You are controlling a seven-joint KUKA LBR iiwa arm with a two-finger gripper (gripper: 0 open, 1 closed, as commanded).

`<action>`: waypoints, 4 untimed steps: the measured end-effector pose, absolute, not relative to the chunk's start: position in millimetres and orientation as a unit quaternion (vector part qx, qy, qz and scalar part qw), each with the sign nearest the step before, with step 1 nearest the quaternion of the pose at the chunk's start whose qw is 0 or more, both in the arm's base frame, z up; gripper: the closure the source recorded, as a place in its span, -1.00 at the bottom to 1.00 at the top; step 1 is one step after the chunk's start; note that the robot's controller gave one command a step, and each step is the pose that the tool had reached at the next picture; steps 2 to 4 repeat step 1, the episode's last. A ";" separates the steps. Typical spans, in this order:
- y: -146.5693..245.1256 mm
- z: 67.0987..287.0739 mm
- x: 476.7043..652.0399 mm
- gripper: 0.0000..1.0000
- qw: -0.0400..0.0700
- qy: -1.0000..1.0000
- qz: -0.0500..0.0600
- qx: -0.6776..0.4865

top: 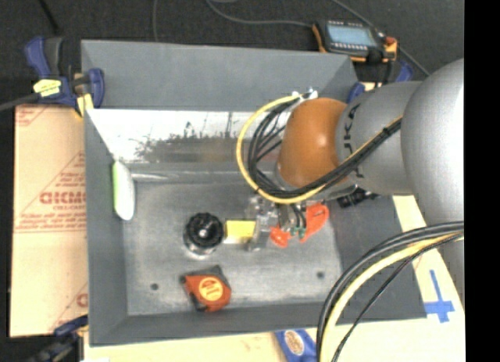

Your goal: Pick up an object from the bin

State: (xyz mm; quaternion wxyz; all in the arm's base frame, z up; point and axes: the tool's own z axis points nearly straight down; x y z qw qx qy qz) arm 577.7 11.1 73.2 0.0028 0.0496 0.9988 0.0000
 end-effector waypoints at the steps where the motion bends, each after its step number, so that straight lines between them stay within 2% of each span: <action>1: 49.4 201.8 587.6 1.00 0.002 0.999 0.001 0.041; 4: 49.4 201.8 587.6 1.00 0.002 0.999 0.001 0.041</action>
Offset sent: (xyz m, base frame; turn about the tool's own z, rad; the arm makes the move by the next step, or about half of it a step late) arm 0.0000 0.0000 0.0000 0.0000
